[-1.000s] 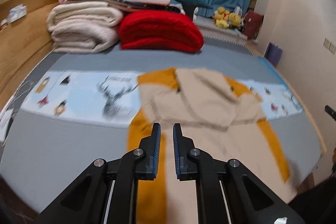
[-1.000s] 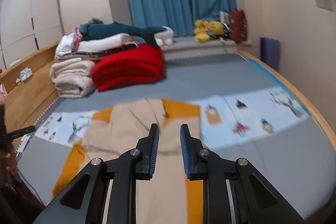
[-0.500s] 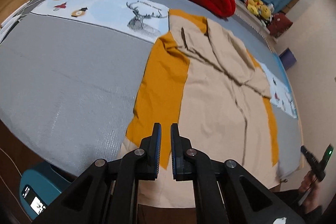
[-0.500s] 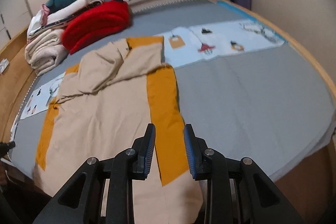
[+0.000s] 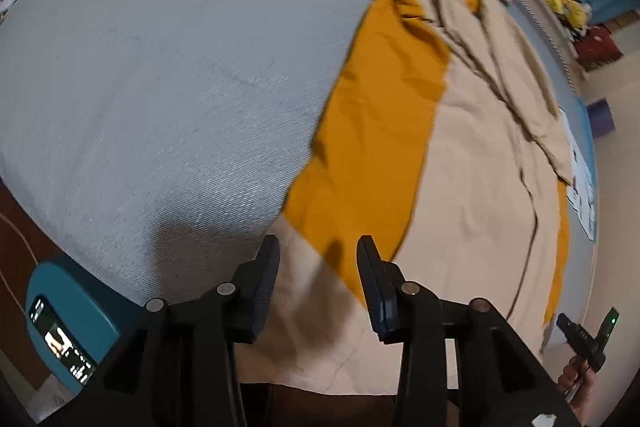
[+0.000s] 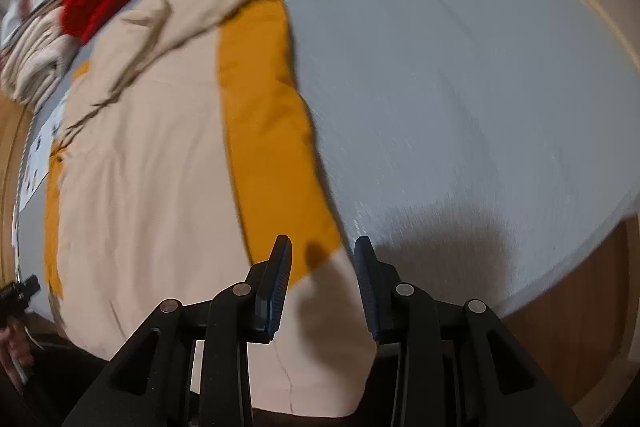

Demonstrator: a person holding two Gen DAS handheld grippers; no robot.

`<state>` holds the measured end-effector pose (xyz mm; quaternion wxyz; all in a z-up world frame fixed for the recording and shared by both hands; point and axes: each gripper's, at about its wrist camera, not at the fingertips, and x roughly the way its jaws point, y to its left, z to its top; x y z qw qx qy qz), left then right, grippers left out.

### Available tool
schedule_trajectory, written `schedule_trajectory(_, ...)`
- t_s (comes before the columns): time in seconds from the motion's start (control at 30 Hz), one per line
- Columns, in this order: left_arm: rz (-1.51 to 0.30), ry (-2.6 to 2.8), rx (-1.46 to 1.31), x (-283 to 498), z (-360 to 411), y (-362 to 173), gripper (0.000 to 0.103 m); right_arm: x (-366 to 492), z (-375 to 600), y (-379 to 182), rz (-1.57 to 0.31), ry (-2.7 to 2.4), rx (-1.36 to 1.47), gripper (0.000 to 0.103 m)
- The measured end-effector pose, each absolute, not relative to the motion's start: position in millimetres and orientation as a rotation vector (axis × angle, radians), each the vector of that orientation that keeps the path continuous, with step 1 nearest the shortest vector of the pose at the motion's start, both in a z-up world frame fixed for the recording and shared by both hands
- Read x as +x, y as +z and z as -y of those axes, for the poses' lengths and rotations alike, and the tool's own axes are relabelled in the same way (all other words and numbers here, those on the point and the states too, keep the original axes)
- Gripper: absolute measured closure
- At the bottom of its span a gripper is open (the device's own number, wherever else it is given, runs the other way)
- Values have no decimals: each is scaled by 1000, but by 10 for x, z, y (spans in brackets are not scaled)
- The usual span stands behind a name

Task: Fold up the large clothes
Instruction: 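Raise both grippers and move them to the jacket hem, then grasp the hem with the left gripper while the right gripper grasps the hem too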

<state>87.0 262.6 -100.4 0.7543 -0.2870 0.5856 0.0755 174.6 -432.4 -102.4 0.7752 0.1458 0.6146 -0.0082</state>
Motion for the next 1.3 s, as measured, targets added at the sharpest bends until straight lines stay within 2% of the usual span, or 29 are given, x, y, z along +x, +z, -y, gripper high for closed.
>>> schedule_trajectory(0.33, -1389, 225, -541, 895, -2639, -1276, 67, 1742, 4293, -1235, -1422, -28, 289, 65)
schedule_trajectory(0.77, -1416, 233, -465, 901, -2561, -1387, 67, 1750, 4315, -1349, -1462, -26, 292, 61)
schedule_trajectory(0.9, -1423, 228, -390, 894, -2468, -1398, 73, 1781, 4241, -1365, -1467, -9, 259, 60)
schedule_trajectory(1.17, -1425, 221, -331, 883, -2361, -1418, 75, 1793, 4238, -1364, -1465, -30, 265, 60)
schedule_trajectory(1.2, -1425, 217, -324, 879, -2351, -1419, 80, 1792, 4207, -1371, -1470, -18, 255, 59)
schedule_trajectory(1.23, -1421, 216, -323, 874, -2347, -1412, 91, 1793, 4171, -1378, -1474, -2, 248, 59)
schedule_trajectory(1.27, -1411, 216, -330, 895, -2344, -1390, 93, 1792, 4131, -1372, -1472, 19, 243, 59)
schedule_trajectory(1.3, -1393, 218, -340, 879, -2353, -1353, 94, 1790, 4091, -1352, -1464, 45, 244, 64)
